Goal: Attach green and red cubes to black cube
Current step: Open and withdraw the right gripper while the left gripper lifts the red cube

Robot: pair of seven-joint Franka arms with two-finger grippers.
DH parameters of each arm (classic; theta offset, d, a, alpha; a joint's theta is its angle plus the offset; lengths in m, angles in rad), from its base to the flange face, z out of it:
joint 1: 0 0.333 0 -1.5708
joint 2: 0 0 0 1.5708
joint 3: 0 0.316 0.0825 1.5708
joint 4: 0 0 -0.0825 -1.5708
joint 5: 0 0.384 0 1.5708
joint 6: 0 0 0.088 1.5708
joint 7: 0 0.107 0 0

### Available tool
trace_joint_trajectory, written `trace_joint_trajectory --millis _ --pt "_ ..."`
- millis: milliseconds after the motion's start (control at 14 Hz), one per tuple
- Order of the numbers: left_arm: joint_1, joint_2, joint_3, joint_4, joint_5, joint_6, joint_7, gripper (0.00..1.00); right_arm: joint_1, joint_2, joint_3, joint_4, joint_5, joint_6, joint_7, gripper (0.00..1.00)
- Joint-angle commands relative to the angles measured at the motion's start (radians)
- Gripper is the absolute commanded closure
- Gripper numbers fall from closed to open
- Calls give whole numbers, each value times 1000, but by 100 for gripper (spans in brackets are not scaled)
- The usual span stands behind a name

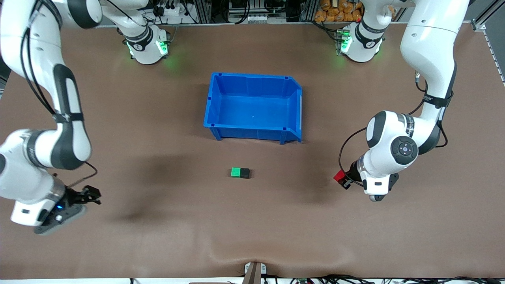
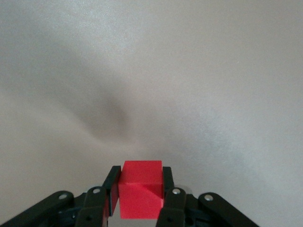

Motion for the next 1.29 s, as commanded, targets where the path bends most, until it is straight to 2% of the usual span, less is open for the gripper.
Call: trace_joint_trajectory --millis 0,215,501,860,1218 --pt "-9 34 4 83 -38 -62 -61 100 -2 -175 16 -228 -4 55 127 0" --pt "-17 40 4 100 -62 -69 -111 100 -1 -212 16 -228 -4 7 215 0" --pt "-44 46 4 102 -78 -69 -150 100 1 -273 17 -222 -4 -170 370 0" --pt "-79 62 4 131 -78 -69 -265 100 -8 -396 16 -219 -3 -363 414 0" --pt "-142 108 4 197 -102 -69 -427 100 -5 -494 19 -159 -3 -584 477 0"
